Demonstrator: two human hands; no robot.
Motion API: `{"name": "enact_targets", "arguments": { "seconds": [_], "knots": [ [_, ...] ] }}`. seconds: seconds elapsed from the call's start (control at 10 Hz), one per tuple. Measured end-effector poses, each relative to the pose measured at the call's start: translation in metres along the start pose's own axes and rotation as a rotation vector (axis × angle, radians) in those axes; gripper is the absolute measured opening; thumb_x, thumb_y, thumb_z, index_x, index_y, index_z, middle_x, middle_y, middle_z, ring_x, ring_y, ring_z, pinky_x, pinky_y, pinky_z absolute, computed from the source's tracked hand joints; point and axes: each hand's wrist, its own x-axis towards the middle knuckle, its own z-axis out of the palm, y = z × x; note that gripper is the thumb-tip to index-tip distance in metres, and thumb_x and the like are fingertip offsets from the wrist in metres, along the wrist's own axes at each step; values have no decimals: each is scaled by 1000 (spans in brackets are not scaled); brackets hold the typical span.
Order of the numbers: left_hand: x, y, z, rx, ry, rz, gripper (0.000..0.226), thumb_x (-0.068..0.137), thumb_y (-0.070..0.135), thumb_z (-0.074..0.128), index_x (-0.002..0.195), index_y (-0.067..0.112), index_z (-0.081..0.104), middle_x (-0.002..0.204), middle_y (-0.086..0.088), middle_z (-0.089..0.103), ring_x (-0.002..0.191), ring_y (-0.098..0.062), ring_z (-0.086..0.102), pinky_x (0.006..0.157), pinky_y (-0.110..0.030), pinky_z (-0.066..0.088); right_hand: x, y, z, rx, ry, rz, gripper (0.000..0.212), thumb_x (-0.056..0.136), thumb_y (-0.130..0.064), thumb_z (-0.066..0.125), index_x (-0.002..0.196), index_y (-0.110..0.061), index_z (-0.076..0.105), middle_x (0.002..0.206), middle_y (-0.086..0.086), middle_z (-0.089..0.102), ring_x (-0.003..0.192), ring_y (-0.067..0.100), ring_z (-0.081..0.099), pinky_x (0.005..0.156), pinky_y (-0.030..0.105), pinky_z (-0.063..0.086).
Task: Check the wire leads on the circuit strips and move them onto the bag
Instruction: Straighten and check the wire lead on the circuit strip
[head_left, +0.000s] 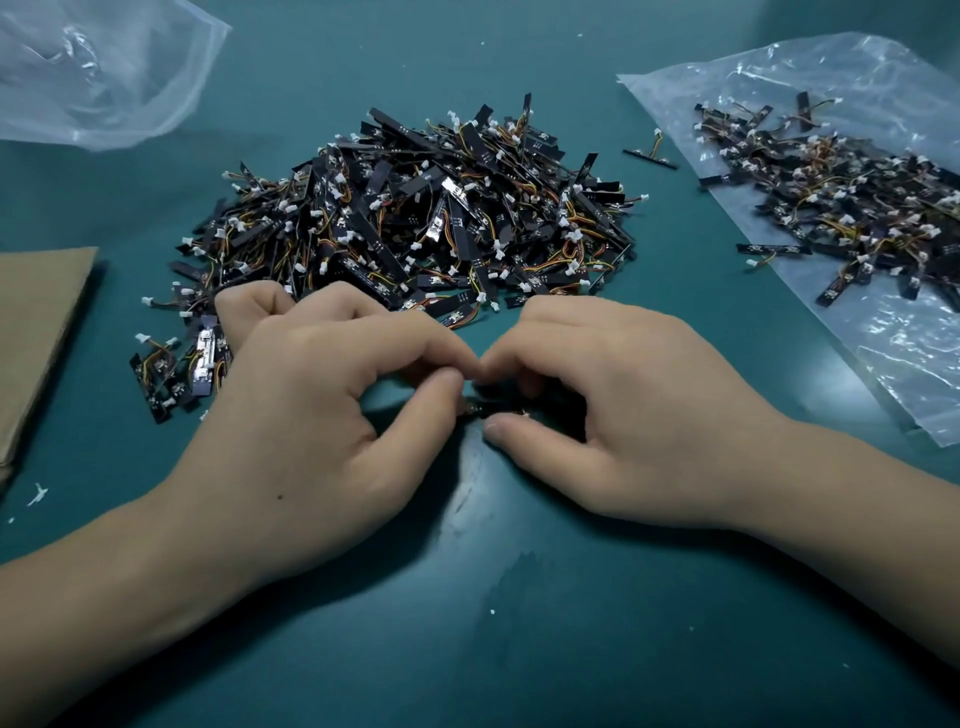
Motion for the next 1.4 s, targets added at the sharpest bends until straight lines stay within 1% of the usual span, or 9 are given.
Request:
{"name": "enact_targets", "arguments": {
  "seconds": [0.1,0.3,0.5,0.7,0.8,1.1,1.2,1.3,1.4],
  "knots": [
    [5,-4,1,-64,9,1,16,90,37,59,89,28,72,83,13,68,77,-11,58,72,-19,36,1,-1,2,-11,3,6,16,93,-44,59,98,-31,67,91,-15,52,88,8,52,73,44,52],
    [6,6,-3,-28,83,19,15,88,29,61,81,22,73,75,9,69,73,-6,52,74,-9,34,1,-2,-1,2,-30,15,13,94,-44,59,95,-32,63,92,-16,54,89,7,52,76,44,52],
    [6,3,1,-50,105,72,22,88,30,60,90,13,74,83,1,70,77,-15,59,70,-24,34,1,-4,1,-138,-2,-33,22,104,-42,39,101,-28,55,96,-14,48,87,11,48,71,43,50],
    [8,2,1,-87,151,71,12,88,16,64,82,12,74,75,4,69,75,-9,53,70,-9,35,1,0,-1,57,93,16,12,103,-33,48,99,-27,56,85,-22,48,79,4,44,72,41,48],
    [7,-1,3,-155,163,37,11,91,19,63,87,18,74,77,19,65,72,-2,56,73,-4,37,-1,0,-3,130,96,27,14,101,-35,52,105,-26,62,85,-22,54,77,1,50,73,38,48],
    [7,-4,5,-201,128,0,12,94,27,60,86,26,70,65,9,63,63,-16,58,59,-26,42,0,1,-2,94,45,30,24,102,-33,47,96,-26,69,79,-17,61,79,13,60,71,44,52],
    [6,-3,4,-267,97,-10,11,93,28,61,91,25,71,65,10,62,61,-13,59,56,-22,43,0,2,-2,114,65,12,23,102,-31,48,94,-24,69,74,-18,57,74,9,56,68,43,51],
    [4,-1,3,-335,70,-34,15,91,29,61,91,18,72,68,16,62,66,2,57,61,-4,40,0,2,-2,128,94,-6,23,102,-29,51,93,-23,71,70,-19,53,69,5,52,64,41,49],
    [4,-1,3,-323,44,-40,19,90,29,60,88,14,72,70,11,64,68,-3,55,63,-4,38,0,1,-2,125,95,-10,22,101,-28,52,92,-23,72,69,-20,52,67,4,50,63,39,48]
  ]
}}
